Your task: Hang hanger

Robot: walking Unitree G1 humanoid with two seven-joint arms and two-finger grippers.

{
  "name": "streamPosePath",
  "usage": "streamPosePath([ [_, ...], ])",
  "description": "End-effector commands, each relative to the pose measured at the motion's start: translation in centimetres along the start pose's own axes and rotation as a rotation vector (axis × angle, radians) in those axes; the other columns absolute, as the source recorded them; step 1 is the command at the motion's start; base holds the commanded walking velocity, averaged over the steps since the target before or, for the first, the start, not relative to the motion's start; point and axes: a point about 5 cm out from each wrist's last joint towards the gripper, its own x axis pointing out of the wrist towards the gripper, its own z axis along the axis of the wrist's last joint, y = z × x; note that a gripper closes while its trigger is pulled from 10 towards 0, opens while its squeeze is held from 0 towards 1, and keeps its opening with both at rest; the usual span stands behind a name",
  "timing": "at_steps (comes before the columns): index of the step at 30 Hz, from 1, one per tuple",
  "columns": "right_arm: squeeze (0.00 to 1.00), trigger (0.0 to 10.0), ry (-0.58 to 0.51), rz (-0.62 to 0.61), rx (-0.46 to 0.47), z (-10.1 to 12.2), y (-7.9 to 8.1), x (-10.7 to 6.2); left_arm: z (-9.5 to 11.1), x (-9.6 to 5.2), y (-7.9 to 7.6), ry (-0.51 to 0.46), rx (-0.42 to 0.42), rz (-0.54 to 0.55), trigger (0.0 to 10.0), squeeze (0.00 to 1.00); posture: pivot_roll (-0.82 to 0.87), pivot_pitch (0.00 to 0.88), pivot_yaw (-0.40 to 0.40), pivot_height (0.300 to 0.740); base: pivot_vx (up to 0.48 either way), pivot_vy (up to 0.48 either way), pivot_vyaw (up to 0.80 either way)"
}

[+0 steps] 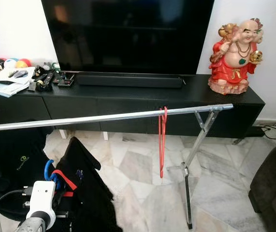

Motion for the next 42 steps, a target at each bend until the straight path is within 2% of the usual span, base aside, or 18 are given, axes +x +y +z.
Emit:
streamPosePath([
  [1, 0.00, 10.0, -0.001, 0.006, 0.009, 0.2, 0.2, 0.1, 1.5, 0.2, 0.1, -0.072, 0.008, -0.007, 10.0, 0.00, -0.02, 0.000, 0.019, 0.740, 0.382, 0.000, 0.00],
  [9, 0.00, 10.0, -0.001, 0.003, 0.009, 0.2, 0.2, 0.1, 1.6, 0.2, -0.5, -0.086, -0.003, -0.047, 10.0, 0.00, -0.02, 0.000, 0.018, 0.740, 0.340, 0.000, 0.00],
  [17, 0.00, 10.0, 0.000, 0.001, 0.002, 0.3, 0.1, 0.1, 1.9, -0.2, -1.4, -0.052, 0.057, -0.240, 10.0, 0.00, -0.01, 0.000, 0.015, 0.740, 0.000, 0.000, 0.00],
  [19, 0.00, 10.0, 0.001, 0.000, -0.004, 0.4, 0.0, 0.1, 2.1, -0.3, -2.4, -0.024, 0.169, -0.363, 10.0, 0.00, -0.01, 0.000, 0.012, 0.740, 0.000, 0.000, 0.00],
  [22, 0.00, 10.0, -0.001, -0.002, -0.003, 0.4, 0.1, 0.1, 2.4, -0.5, -3.1, -0.017, 0.202, -0.436, 10.0, 0.00, -0.02, 0.000, 0.013, 0.740, 0.000, 0.000, 0.00],
  [23, 0.00, 10.0, -0.002, -0.003, -0.002, 0.4, 0.0, 0.1, 2.9, -0.4, -3.3, -0.023, 0.236, -0.463, 10.0, 0.00, -0.02, 0.000, 0.013, 0.740, 0.000, 0.000, 0.00],
  [30, 0.00, 10.0, -0.005, -0.010, -0.003, 0.6, 0.1, 0.1, 5.4, 1.0, -3.2, -0.093, 0.270, -0.438, 10.0, 0.00, -0.02, 0.000, 0.006, 0.740, 0.000, 0.000, 0.00],
  [33, 0.00, 10.0, -0.005, -0.012, -0.005, 0.7, 0.1, 0.2, 6.3, 2.6, -3.5, -0.093, 0.315, -0.402, 10.0, 0.00, -0.02, 0.000, 0.001, 0.740, 0.000, 0.000, 0.00],
  [36, 0.00, 10.0, -0.006, -0.012, -0.002, 0.8, 0.1, 0.2, 7.0, 3.7, -3.7, -0.093, 0.307, -0.369, 10.0, 0.00, -0.03, 0.000, 0.008, 0.740, 0.000, 0.000, 0.00],
  [42, 0.00, 10.0, -0.009, -0.016, 0.006, 0.8, 0.1, 0.2, 6.9, 4.5, -3.6, -0.059, 0.332, -0.328, 10.0, 0.00, -0.04, 0.000, 0.008, 0.740, 0.000, 0.000, 0.00],
])
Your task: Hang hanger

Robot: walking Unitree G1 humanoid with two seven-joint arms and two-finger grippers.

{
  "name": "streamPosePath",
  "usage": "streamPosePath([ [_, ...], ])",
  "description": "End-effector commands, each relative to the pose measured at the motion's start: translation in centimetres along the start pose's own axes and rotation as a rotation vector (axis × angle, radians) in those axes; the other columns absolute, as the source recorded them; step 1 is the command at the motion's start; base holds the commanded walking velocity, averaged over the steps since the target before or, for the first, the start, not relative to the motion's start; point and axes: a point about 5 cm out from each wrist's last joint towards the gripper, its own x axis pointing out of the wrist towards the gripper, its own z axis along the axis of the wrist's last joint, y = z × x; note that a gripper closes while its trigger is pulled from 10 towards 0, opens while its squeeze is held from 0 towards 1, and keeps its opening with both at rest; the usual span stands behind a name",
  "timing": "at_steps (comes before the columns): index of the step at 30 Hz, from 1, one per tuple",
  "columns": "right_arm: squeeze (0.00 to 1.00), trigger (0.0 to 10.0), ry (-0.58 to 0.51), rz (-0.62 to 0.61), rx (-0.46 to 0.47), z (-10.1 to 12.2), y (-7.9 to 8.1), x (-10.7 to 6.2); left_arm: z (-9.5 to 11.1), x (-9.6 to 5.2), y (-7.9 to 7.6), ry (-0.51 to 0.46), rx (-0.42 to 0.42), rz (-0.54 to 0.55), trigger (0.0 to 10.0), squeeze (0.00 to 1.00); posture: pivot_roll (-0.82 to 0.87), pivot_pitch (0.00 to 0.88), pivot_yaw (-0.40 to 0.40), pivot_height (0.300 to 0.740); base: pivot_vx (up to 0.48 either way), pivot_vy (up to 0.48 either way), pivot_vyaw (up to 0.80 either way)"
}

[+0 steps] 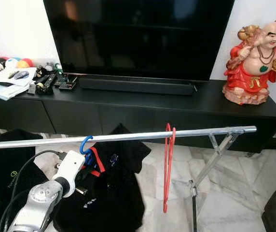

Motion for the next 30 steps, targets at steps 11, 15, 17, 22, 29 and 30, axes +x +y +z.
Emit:
streamPosePath([
  [11, 0.00, 10.0, 0.007, -0.005, 0.005, -0.2, -0.2, 0.0, -0.1, 1.1, 0.8, 0.016, -0.161, 0.176, 10.0, 0.00, -0.04, 0.000, 0.001, 0.740, 0.000, 0.000, 0.00],
  [15, 0.00, 10.0, 0.002, -0.003, 0.002, -0.1, -0.2, -0.1, 1.4, 1.1, 0.0, -0.078, -0.176, 0.083, 10.0, 0.00, -0.05, 0.000, -0.001, 0.740, 0.000, 0.000, 0.00],
  [17, 0.00, 10.0, 0.000, -0.004, 0.003, -0.1, -0.2, -0.1, 1.9, 1.0, -0.2, -0.105, -0.147, 0.036, 10.0, 0.00, -0.04, 0.000, -0.002, 0.740, 0.000, 0.000, 0.00],
  [22, 0.00, 10.0, 0.001, -0.005, -0.002, -0.1, -0.2, -0.1, 1.6, 0.7, 1.6, -0.078, -0.102, 0.105, 10.0, 0.00, -0.04, 0.000, 0.000, 0.740, 0.000, 0.000, 0.00],
  [29, 0.00, 10.0, 0.004, -0.002, -0.004, -0.1, -0.2, 0.0, 0.3, 0.7, 3.4, 0.019, -0.096, 0.263, 10.0, 0.00, -0.05, 0.000, 0.004, 0.740, 0.000, 0.000, 0.00],
  [30, 0.00, 10.0, 0.004, -0.002, -0.004, -0.1, -0.2, 0.0, 0.3, 0.7, 3.4, 0.024, -0.102, 0.263, 10.0, 0.00, -0.05, 0.000, 0.004, 0.740, 0.000, 0.000, 0.00],
])
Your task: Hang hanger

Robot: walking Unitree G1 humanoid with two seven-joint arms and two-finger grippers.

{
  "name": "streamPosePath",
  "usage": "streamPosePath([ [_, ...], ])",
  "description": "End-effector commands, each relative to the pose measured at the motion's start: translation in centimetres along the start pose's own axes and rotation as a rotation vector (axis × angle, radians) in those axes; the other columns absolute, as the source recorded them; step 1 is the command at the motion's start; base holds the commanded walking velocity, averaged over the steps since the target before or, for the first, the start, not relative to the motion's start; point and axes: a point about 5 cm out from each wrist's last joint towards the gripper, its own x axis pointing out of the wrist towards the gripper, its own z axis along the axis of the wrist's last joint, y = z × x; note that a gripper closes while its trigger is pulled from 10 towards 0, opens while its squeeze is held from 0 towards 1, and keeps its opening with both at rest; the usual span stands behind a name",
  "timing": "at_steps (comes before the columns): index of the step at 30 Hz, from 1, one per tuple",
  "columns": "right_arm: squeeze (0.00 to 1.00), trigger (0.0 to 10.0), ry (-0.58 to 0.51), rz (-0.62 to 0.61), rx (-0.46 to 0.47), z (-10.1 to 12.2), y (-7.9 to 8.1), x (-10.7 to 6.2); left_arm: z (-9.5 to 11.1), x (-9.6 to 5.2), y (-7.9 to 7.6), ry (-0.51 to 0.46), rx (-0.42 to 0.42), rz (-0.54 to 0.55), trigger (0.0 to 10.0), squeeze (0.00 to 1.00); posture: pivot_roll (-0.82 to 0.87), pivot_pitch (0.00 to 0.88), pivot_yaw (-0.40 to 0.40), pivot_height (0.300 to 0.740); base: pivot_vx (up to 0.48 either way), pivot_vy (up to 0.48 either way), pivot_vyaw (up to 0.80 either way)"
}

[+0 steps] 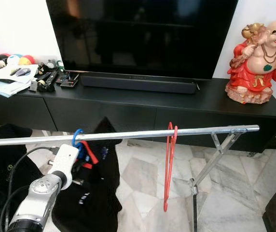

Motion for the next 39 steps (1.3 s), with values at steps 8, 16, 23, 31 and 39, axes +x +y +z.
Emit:
streamPosePath([
  [8, 0.00, 10.0, 0.004, -0.005, -0.002, -0.2, -0.1, 0.0, -0.2, 0.2, -0.9, 0.039, -0.007, -0.051, 10.0, 0.00, -0.05, 0.000, 0.008, 0.740, 0.000, 0.000, 0.00],
  [16, 0.00, 10.0, 0.005, -0.007, -0.002, -0.2, -0.1, -0.1, -1.0, -0.7, -1.6, 0.004, -0.047, -0.047, 10.0, 1.00, -0.05, 0.000, 0.009, 0.740, 0.000, 0.000, 0.00],
  [23, 0.00, 10.0, 0.007, -0.008, -0.008, -0.3, -0.2, -0.1, -0.2, -2.3, -1.6, -0.124, -0.121, -0.025, 10.0, 1.00, -0.03, 0.000, 0.004, 0.740, 0.000, 0.000, 0.00],
  [31, 0.00, 10.0, 0.008, -0.009, -0.007, -0.4, -0.3, -0.1, 0.6, -5.4, -2.3, -0.239, -0.153, -0.112, 10.0, 1.00, -0.02, 0.000, 0.012, 0.740, 0.000, 0.000, 0.00],
  [39, 0.00, 10.0, 0.015, -0.015, -0.009, -0.6, -0.5, -0.2, -3.4, -8.6, 1.9, -0.197, -0.244, 0.237, 10.0, 1.00, 0.01, 0.000, 0.007, 0.740, 0.000, 0.000, 0.00],
])
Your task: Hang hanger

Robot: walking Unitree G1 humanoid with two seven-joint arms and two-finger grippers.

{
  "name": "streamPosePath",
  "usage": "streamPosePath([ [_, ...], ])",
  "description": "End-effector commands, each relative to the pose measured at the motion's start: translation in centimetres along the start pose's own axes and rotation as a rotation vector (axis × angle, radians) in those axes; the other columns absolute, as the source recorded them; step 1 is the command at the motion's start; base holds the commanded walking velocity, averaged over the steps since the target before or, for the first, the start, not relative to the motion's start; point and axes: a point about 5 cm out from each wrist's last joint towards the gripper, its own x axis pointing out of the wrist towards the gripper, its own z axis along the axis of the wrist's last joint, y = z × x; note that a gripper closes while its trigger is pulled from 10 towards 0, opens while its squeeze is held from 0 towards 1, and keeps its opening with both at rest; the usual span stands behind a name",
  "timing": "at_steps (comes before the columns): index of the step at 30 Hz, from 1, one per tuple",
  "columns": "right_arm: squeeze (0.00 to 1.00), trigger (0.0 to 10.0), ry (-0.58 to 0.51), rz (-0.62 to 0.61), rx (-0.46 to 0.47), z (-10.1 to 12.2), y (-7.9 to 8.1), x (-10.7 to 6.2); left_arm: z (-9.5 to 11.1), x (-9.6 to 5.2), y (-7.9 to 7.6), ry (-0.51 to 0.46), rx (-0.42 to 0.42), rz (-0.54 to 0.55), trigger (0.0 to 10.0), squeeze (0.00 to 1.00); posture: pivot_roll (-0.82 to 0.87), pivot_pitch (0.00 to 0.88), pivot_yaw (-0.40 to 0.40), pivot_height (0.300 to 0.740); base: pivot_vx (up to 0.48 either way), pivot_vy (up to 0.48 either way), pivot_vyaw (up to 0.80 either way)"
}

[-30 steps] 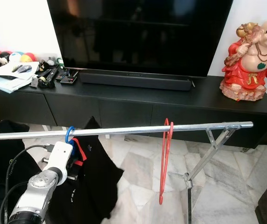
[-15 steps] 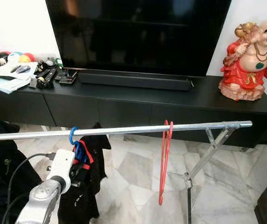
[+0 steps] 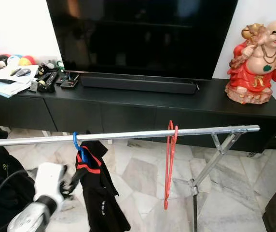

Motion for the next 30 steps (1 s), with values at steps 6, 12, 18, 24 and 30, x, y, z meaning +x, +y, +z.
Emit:
streamPosePath([
  [6, 0.00, 10.0, 0.015, -0.005, -0.013, -0.2, 0.0, 0.0, -9.3, -1.1, 2.8, 0.415, 0.120, 0.120, 10.0, 0.00, -0.02, 0.000, 0.016, 0.740, 0.000, 0.000, 0.00],
  [12, 0.00, 10.0, 0.011, -0.017, 0.011, -0.2, 0.1, 0.0, -14.1, -2.7, 1.1, 0.646, 0.049, 0.041, 10.0, 0.00, -0.04, 0.000, 0.015, 0.740, 0.000, 0.000, 0.00],
  [18, 0.00, 10.0, 0.018, -0.027, 0.033, -0.3, 0.2, 0.0, -17.5, -4.6, -1.2, 0.862, 0.118, -0.034, 10.0, 0.00, -0.07, 0.000, 0.014, 0.740, 0.000, 0.000, 0.00],
  [24, 0.00, 10.0, 0.042, -0.035, 0.057, -0.7, 0.1, 0.0, -17.9, -4.2, -2.7, 0.865, 0.058, 0.000, 10.0, 0.00, -0.08, 0.000, 0.013, 0.740, 0.000, 0.000, 0.00],
  [30, 0.00, 10.0, 0.049, -0.039, 0.070, -0.9, 0.1, 0.0, -18.3, -4.6, -3.3, 0.895, 0.107, -0.064, 10.0, 0.00, -0.08, 0.000, 0.025, 0.740, 0.000, 0.000, 0.00],
])
